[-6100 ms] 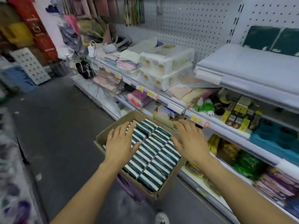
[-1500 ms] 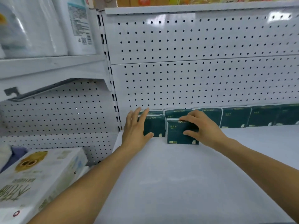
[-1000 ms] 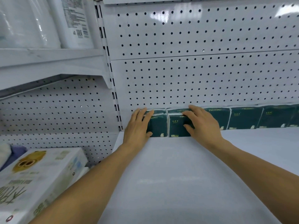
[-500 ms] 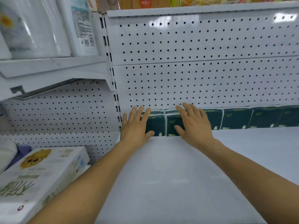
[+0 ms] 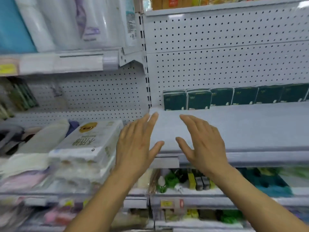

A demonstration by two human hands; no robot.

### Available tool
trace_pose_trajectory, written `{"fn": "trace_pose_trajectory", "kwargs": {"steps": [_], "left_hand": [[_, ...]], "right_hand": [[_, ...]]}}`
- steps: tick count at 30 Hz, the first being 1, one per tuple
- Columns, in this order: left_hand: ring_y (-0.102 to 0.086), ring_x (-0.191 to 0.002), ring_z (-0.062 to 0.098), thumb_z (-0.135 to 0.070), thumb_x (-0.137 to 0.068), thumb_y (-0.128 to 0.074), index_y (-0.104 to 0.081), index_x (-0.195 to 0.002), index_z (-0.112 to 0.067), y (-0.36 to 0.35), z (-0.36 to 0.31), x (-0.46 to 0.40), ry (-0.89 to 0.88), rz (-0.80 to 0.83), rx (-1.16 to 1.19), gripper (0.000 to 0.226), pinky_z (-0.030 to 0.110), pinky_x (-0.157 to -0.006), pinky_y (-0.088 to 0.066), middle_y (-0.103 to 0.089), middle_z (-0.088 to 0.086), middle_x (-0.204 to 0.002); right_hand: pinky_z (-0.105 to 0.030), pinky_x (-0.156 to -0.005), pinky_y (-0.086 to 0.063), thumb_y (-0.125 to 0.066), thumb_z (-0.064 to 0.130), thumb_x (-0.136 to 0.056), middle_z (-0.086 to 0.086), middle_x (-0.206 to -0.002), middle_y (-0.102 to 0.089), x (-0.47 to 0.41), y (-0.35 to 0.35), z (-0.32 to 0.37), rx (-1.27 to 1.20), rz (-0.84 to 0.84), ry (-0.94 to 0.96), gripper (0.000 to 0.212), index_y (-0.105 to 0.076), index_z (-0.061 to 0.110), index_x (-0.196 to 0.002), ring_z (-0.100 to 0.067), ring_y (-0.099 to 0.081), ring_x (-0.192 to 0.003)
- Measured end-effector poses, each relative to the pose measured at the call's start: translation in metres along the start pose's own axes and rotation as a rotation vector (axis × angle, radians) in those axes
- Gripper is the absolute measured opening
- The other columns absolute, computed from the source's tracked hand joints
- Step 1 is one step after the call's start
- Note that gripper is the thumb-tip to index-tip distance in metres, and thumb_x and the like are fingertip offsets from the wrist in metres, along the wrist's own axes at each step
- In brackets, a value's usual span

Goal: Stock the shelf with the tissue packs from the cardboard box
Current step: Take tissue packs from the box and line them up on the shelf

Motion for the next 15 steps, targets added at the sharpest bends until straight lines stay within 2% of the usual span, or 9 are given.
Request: {"fn": "trace_pose_trajectory", "kwargs": {"steps": [4,9,13,15], "left_hand": [[-0.049,-0.124,0.023,-0.055,-0.090,-0.052,-0.036,-0.149,-0.023,0.034,0.018,0.074,0.007,0.075,0.005,0.069,0.039,-0.101,-0.039,-0.051,0.002,-0.141],[-0.052,-0.121,0.028,-0.048,-0.086,-0.066,-0.037,-0.147,-0.019,0.056,0.046,0.169,0.051,0.206,-0.028,0.073,0.043,-0.098,-0.043,-0.052,0.006,-0.139],[-0.051,-0.124,0.029,-0.049,-0.088,-0.063,-0.034,-0.150,-0.022,0.061,0.070,0.243,0.166,0.360,-0.030,0.073,0.045,-0.097,-0.044,-0.050,0.006,-0.142],[-0.049,-0.127,0.027,-0.049,-0.088,-0.062,-0.032,-0.151,-0.024,0.061,0.080,0.278,0.234,0.440,-0.018,0.074,0.044,-0.099,-0.042,-0.048,0.003,-0.145]], "right_hand": [[-0.045,-0.088,-0.047,-0.044,0.045,-0.092,-0.008,-0.134,-0.056,0.053,0.012,0.055,-0.046,0.046,0.027,0.057,-0.046,0.014,-0.140,-0.030,-0.055,-0.117],[-0.040,-0.082,-0.046,-0.047,0.044,-0.091,-0.006,-0.132,-0.056,0.118,0.006,0.113,-0.092,0.153,0.058,0.055,-0.048,0.016,-0.137,-0.028,-0.055,-0.113],[-0.040,-0.080,-0.045,-0.041,0.046,-0.094,-0.004,-0.132,-0.055,0.170,-0.012,0.147,-0.114,0.303,0.095,0.052,-0.048,0.018,-0.137,-0.027,-0.054,-0.112],[-0.039,-0.077,-0.047,-0.044,0.045,-0.092,-0.002,-0.127,-0.057,0.194,-0.024,0.161,-0.128,0.366,0.111,0.049,-0.050,0.019,-0.134,-0.027,-0.056,-0.107]]}}
Point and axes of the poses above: each hand's wrist, its own x-axis away from the middle knuckle, its own y-axis out of the back of the hand, z = x × y, the point moved 3 cm from there along -x, towards the middle knuckle
